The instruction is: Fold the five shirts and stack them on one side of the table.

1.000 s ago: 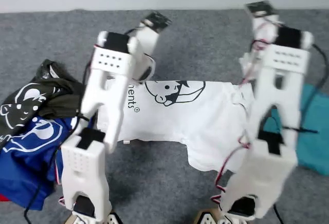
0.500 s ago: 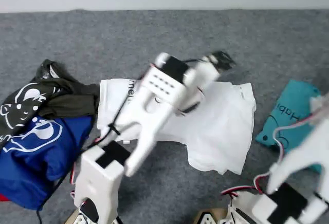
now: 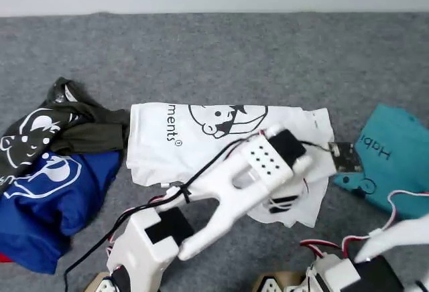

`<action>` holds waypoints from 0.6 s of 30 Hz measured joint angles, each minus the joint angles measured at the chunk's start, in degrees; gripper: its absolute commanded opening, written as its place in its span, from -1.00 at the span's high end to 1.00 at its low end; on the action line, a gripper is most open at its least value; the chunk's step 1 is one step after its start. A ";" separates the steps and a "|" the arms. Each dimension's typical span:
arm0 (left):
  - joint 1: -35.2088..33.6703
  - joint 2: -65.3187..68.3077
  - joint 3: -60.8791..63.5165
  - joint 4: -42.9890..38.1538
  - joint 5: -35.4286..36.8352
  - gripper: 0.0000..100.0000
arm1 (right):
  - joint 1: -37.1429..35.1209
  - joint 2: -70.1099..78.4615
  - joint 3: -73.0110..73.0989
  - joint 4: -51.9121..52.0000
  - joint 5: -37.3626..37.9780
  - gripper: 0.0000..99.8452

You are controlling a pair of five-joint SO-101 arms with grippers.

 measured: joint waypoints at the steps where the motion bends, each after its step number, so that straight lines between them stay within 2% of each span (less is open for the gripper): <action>1: 0.44 0.00 1.14 -1.14 0.00 0.68 | 0.44 0.00 0.00 0.00 0.18 0.92; 9: 1.23 0.00 10.46 -11.16 0.26 0.68 | 1.58 0.00 0.00 0.00 0.18 0.92; 18: 1.32 0.00 14.95 -18.99 0.26 0.70 | 1.49 0.00 0.00 0.09 0.18 0.92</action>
